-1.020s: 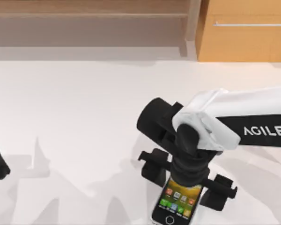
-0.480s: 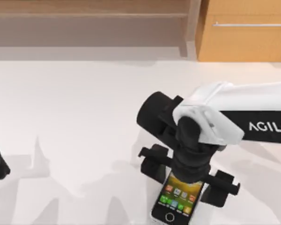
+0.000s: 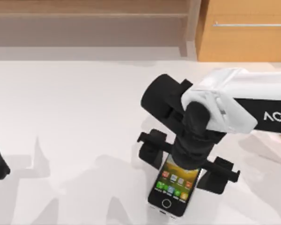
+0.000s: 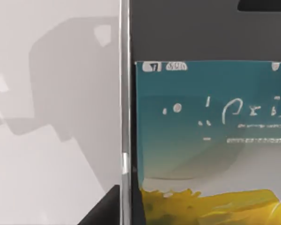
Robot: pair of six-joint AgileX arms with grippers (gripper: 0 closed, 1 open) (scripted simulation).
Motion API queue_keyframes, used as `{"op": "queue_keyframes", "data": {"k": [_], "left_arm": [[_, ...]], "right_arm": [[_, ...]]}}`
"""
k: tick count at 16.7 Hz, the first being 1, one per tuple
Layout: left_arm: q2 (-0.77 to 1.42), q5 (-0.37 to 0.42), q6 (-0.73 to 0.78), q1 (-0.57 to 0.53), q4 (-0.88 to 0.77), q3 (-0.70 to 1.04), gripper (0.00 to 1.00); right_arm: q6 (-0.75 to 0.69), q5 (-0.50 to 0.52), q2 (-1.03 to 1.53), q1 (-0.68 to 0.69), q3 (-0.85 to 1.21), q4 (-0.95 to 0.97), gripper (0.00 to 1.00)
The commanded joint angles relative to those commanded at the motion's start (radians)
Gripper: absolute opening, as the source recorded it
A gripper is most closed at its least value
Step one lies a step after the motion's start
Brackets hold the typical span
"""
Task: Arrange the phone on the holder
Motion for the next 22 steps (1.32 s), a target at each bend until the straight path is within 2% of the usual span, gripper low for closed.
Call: {"op": "queue_keyframes", "data": {"k": [3, 7, 14, 22], "left_arm": [[0.000, 0.000, 0.000, 0.000, 0.000, 0.000, 1.00], [0.000, 0.000, 0.000, 0.000, 0.000, 0.000, 1.00], [0.000, 0.000, 0.000, 0.000, 0.000, 0.000, 1.00], [0.000, 0.000, 0.000, 0.000, 0.000, 0.000, 1.00]], "right_arm": [[-0.117, -0.036, -0.094, -0.085, 0.013, 0.028, 0.00], [-0.358, -0.111, -0.250, -0.266, -0.008, 0.075, 0.00], [-0.928, -0.309, -0.520, -0.681, -0.143, 0.157, 0.00], [-1.590, -0.629, -0.708, -1.152, -0.392, 0.272, 0.00]]}}
